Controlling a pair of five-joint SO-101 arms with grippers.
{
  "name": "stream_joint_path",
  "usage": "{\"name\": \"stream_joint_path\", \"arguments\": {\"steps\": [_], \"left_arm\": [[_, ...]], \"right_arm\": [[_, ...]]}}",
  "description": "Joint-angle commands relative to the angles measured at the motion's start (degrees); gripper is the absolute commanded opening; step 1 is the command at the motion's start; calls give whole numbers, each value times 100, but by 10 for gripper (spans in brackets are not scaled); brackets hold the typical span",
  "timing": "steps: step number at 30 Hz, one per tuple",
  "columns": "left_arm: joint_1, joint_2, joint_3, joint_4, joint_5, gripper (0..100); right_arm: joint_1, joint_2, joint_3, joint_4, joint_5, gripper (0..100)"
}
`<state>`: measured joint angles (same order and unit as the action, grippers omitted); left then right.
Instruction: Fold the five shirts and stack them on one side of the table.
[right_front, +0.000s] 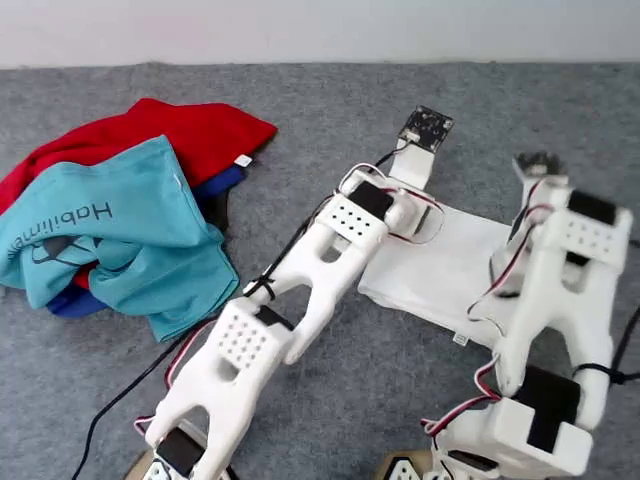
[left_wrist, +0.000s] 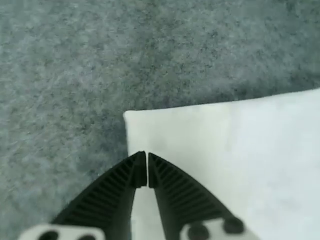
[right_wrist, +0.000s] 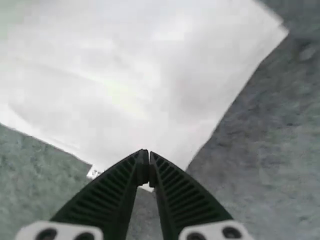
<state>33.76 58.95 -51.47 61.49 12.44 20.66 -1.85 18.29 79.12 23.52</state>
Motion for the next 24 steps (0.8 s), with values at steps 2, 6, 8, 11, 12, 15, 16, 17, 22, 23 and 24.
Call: {"name": "stream_joint_path", "arguments": {"steps": [2,6,8,11,12,15,16,17,22,23,24], "left_arm": [[-18,826,-2018,818,88,13],[-53,1442,-3301,1547,53,13],[-53,1653,-3943,1881,26,13],[-35,1626,-4497,2277,-404,13],[-26,1451,-4444,2356,-563,13],[-123,1116,-4409,2699,-818,13],[-193,1073,-4435,2831,-862,13],[-273,1055,-4435,2971,-914,13],[-651,774,-4382,3947,-1143,13],[-800,703,-4356,3947,-1143,13],[-905,598,-4338,3947,-1143,13]], "right_arm": [[136,-48,1196,-1314,-149,11],[31,-119,1143,-1385,-158,11],[31,-286,967,-1051,-141,12],[13,-760,624,-435,-123,12],[13,-945,527,-286,-123,12],[40,-1578,369,48,-123,12],[48,-1789,343,189,-123,12],[48,-2009,343,356,-123,12],[57,-2818,369,1218,-149,13],[57,-2888,369,1332,-158,13],[57,-2923,378,1490,-193,13]]}}
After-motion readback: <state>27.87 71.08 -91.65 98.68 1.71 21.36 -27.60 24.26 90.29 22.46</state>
